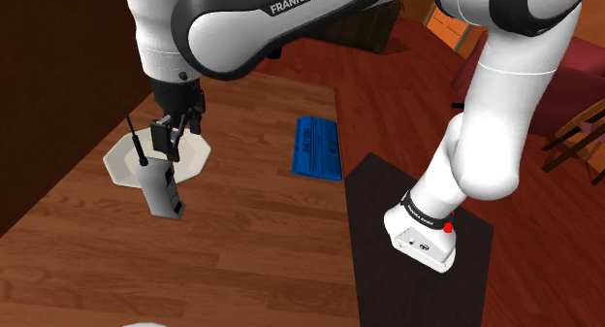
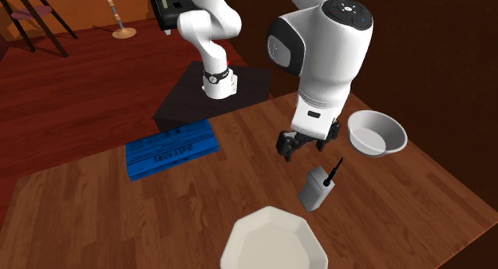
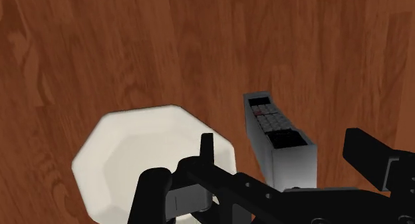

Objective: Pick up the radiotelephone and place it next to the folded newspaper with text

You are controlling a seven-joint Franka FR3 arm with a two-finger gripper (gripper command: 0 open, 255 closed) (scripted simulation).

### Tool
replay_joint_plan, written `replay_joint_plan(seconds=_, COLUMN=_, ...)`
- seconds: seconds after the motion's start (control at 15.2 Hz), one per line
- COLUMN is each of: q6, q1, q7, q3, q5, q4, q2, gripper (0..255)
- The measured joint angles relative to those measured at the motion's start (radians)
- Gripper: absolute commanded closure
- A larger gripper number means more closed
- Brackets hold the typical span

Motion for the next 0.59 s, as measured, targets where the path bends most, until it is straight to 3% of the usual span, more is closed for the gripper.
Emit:
replay_joint_plan(seconds=0.2, q6=-0.013, q1=0.052, q7=0.029, q3=-0.002, q5=-0.060, q4=0.122, q2=0.117, gripper=0)
replay_joint_plan(seconds=0.59, q6=0.038, q1=0.073, q7=0.045, q3=-0.012, q5=-0.091, q4=0.130, q2=0.180, gripper=0)
